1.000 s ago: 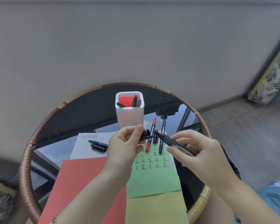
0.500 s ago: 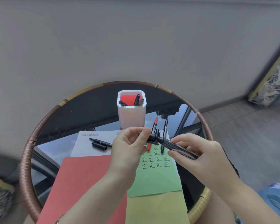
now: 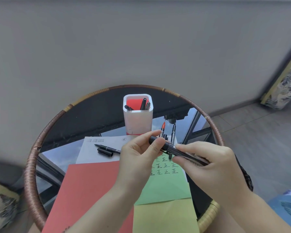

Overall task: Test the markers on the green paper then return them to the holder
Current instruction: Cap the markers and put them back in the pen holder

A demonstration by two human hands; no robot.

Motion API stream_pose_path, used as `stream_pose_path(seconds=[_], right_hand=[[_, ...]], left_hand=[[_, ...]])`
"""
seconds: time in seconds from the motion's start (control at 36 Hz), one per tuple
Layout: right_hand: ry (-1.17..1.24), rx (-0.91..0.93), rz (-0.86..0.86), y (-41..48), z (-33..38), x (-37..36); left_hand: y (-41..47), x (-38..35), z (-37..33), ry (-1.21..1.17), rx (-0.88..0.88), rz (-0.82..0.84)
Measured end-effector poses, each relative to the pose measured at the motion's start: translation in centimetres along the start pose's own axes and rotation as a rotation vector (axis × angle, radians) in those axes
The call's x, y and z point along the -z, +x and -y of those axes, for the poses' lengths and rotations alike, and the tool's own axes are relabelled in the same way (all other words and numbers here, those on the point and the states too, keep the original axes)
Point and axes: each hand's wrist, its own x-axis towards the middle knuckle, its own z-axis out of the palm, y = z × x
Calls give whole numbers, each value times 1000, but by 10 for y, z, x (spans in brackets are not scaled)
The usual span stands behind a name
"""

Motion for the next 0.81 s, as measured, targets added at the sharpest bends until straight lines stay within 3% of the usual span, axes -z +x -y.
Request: stream_pose_path(seconds=[0.17, 0.28, 0.33, 0.39, 0.47, 0.61, 0.69, 0.81], right_hand=[[401, -378, 55, 8, 17, 1], [788, -645, 259, 12, 11, 7], [847, -707, 380, 11, 7, 8], [752, -676, 473, 9, 2, 6], [391, -540, 479, 5, -9, 6], [-23, -415, 150, 2, -41, 33], [-148, -463, -45, 5, -80, 57], [-302, -669, -46, 2, -136, 76]], left_hand=[[1, 2, -4, 57, -137, 38], [2, 2, -11, 136, -208, 111], [3, 1, -12, 160, -215, 147], [6, -2, -8, 181, -187, 162], [12, -9, 8, 333, -167, 135], [29, -14, 30, 858, -161, 198], [40, -13, 35, 1093, -76, 232], [47, -16, 39, 1228, -52, 330]])
